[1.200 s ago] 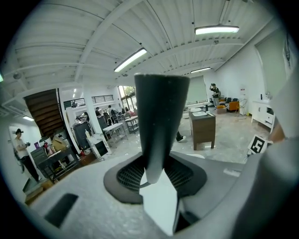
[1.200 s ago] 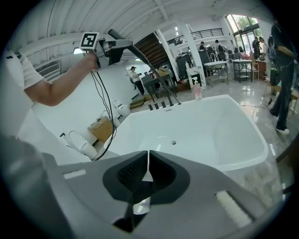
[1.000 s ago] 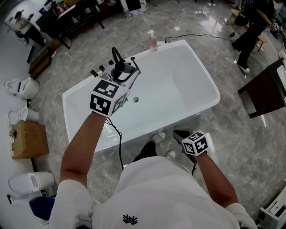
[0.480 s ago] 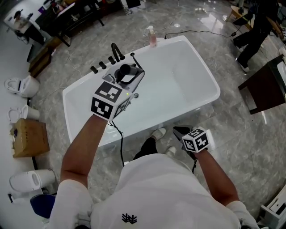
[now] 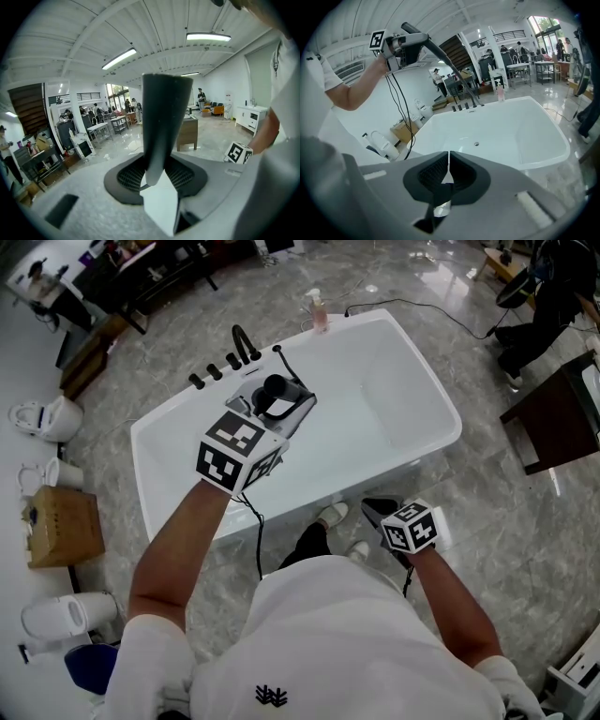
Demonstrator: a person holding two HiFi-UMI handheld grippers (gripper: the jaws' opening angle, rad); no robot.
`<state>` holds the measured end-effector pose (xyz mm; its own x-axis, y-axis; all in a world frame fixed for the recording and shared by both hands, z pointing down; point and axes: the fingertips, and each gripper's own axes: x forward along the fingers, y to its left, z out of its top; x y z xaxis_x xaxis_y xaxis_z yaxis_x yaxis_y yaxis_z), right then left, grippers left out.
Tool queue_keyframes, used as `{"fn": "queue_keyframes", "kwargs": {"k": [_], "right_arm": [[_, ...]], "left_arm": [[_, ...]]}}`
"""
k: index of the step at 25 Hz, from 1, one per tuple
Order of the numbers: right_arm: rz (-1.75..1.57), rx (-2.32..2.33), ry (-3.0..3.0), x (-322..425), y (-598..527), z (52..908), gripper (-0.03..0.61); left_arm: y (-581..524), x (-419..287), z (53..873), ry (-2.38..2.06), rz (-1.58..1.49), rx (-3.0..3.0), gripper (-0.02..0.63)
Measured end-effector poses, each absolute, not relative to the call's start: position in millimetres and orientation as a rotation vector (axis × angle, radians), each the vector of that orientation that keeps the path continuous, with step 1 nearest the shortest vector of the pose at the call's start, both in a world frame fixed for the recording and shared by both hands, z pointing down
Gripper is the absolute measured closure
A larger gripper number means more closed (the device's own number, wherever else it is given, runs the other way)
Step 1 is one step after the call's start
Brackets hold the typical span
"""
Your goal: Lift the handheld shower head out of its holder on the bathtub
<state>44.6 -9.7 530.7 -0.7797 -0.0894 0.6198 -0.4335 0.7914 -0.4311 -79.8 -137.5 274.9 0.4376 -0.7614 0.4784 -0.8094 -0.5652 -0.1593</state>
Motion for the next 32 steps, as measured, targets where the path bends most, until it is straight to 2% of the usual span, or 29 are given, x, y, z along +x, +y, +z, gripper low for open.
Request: {"fn": "queue_keyframes", "kwargs": {"k": [32], "right_arm": [[0.756, 0.407, -2.388, 63.0, -0.5, 532.1, 0.557]], "left_arm": [[-131.6, -57.7, 298.2, -1.379, 0.822, 2.566, 0.476]]}}
